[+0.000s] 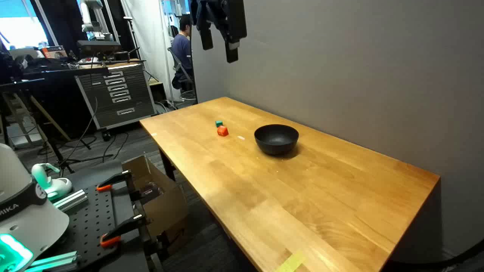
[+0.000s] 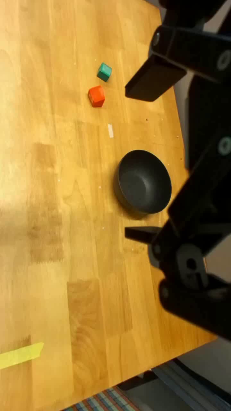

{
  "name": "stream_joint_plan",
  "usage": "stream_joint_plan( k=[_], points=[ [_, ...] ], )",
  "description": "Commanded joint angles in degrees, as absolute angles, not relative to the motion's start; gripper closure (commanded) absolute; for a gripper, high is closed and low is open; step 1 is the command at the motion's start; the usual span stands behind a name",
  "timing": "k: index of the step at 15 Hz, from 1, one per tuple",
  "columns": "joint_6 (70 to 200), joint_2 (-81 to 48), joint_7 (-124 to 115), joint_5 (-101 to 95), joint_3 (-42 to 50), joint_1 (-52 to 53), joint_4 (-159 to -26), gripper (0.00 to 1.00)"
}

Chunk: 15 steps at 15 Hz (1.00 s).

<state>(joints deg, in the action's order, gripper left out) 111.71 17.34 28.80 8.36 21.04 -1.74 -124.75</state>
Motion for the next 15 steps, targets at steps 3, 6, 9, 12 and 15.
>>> stream_joint_plan(
  k=[3,6,9,12,15],
  points=[
    [111.5,17.2,29.3,9.0,19.3,-3.7,-124.0,0.00],
    [113.7,11.2,24.9,7.3,16.9,-3.3,-121.2,0.00],
    [115.8,4.2,23.5,6.0,12.0,-1.3,-119.0,0.00],
    [116.6,-4.1,24.2,5.2,6.5,0.3,-115.1,0.00],
    [116.5,-13.5,24.5,4.6,1.4,1.8,-108.7,0.00]
  ],
)
